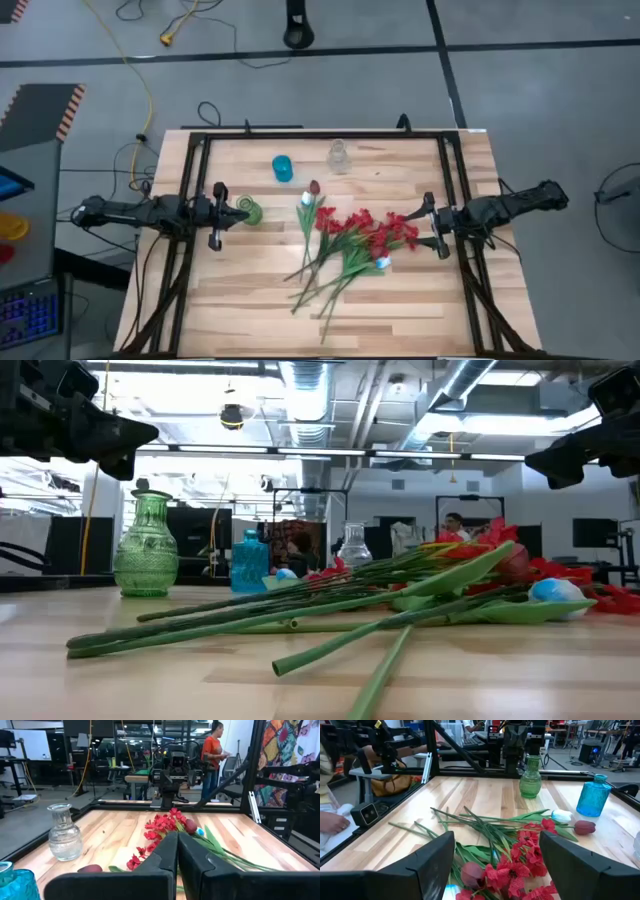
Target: Sort flowers into vase by color
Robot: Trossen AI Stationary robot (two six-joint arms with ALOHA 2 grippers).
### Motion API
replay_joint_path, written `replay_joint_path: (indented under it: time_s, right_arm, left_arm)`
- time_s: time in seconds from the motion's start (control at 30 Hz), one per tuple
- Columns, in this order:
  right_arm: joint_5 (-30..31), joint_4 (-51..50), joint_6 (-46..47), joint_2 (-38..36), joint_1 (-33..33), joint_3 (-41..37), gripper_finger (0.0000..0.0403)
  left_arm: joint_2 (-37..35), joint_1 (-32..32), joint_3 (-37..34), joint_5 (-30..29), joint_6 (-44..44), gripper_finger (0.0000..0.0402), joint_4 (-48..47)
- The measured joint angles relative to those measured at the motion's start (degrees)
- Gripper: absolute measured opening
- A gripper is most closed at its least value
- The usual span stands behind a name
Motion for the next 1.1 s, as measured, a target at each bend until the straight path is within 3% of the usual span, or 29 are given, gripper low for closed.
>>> replay_joint_path:
  time_s: [1.1]
  right_arm:
    - [0.01,0.0,-1.89,0.0,-0.02,-0.01,0.0317]
  left_arm:
    - [0.02,0.0,0.0,-0.02,0.02,0.0,0.0]
